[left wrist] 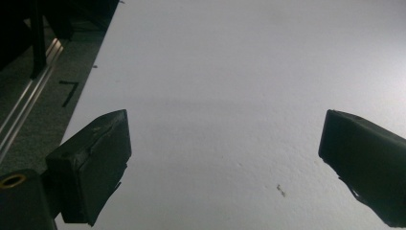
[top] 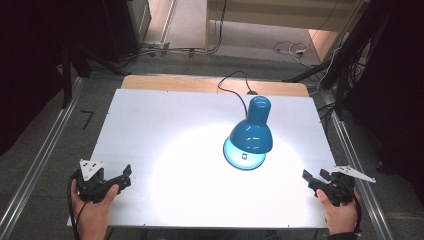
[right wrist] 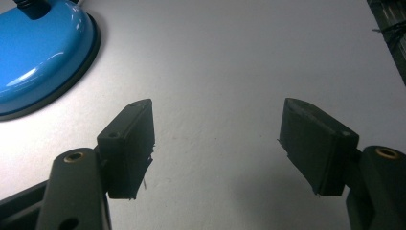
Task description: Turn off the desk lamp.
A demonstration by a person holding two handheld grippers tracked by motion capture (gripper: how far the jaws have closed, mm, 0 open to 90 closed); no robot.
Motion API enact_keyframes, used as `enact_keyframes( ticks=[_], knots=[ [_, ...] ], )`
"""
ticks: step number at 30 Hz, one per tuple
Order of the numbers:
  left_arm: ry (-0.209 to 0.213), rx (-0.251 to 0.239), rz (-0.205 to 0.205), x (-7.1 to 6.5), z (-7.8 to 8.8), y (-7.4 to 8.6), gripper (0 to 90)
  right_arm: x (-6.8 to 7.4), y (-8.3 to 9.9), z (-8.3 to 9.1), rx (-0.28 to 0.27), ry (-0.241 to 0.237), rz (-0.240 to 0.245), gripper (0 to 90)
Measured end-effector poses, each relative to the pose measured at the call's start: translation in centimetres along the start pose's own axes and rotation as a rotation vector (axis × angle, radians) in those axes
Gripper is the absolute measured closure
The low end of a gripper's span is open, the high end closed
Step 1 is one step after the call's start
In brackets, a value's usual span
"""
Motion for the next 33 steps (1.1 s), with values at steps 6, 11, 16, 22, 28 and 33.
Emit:
enact_keyframes(
  ticks=[6,11,16,22,28,33],
  knots=[
    [-0.004,0.008,0.005,0.2,0.0,0.1,5.1,1.0,-0.3,-0.1,-0.004,-0.015,0.022,26.2],
    [-0.003,0.011,0.005,0.2,0.0,0.1,5.2,1.5,-0.4,-0.2,-0.01,-0.022,0.03,26.5],
    [-0.006,0.01,0.003,0.1,0.0,0.1,5.2,1.9,-0.5,-0.2,-0.009,-0.025,0.042,28.7],
    [-0.012,0.008,0.006,0.3,0.0,0.1,5.2,2.6,-0.8,-0.4,-0.015,-0.03,0.052,28.8],
    [-0.012,0.012,0.001,0.2,0.0,0.1,5.1,3.2,-0.9,-0.5,-0.015,-0.04,0.06,29.0],
    [-0.012,0.011,0.002,0.2,-0.1,0.1,5.2,3.9,-1.0,-0.6,-0.016,-0.054,0.071,29.4]
  ],
)
Point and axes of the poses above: each handheld gripper's, and its own axes: z roughly backward along the jaws, y roughly out of its underside, x roughly to its left, the point moved 5 cm from there along -z, roughly forward along the jaws, and after that the axes turned 4 degrees about z, right-handed, at the moved point
